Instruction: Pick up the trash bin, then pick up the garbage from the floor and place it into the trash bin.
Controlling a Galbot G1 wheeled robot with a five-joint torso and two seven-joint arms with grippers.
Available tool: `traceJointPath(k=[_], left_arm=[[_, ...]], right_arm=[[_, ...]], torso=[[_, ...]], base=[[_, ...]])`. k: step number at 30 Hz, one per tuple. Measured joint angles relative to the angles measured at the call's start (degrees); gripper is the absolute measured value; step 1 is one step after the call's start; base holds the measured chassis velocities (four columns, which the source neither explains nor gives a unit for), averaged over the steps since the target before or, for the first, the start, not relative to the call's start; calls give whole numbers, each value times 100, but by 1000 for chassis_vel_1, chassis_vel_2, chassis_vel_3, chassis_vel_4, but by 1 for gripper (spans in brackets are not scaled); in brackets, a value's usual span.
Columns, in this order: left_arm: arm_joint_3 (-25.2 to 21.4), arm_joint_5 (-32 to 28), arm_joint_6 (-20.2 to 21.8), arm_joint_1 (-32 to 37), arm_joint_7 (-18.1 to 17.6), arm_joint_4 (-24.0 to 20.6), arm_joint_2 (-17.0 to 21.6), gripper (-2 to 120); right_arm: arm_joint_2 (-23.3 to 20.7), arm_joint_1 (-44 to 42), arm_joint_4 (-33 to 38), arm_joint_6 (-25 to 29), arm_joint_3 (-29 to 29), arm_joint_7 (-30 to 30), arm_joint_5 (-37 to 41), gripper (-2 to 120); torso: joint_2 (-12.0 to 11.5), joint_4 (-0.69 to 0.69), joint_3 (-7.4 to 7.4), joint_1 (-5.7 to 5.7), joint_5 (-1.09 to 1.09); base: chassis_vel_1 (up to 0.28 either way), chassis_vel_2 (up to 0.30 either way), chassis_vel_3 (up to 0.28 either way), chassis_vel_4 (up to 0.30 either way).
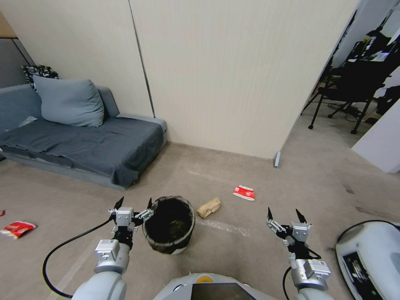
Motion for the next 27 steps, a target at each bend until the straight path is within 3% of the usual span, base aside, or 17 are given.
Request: traceJointPath(k=[14, 19, 21, 27], left_arm=[[-50, -135, 123, 6, -13, -20, 30, 100], [-66, -376, 414, 14, -96, -72, 33, 100], [-117, -683, 831, 11, -300, -127, 62, 100], [-145, -787, 1082, 65, -370, -170, 91, 100]], right_arm=[[0, 7, -16, 14, 7, 26, 0, 100], [0, 19, -39, 10, 15, 57, 5, 100], [0, 23, -48, 11, 17, 74, 13, 100], [0, 25, -68, 19, 25, 90, 29, 100]], torso=[[0, 0, -1, 0, 0], [0, 0, -1, -1, -1], [0, 0, 0, 0, -1], [1, 0, -1, 0, -1]], base=[[-8, 13, 20, -11], [0, 0, 0, 0], [0, 0, 0, 0], [0, 0, 0, 0]])
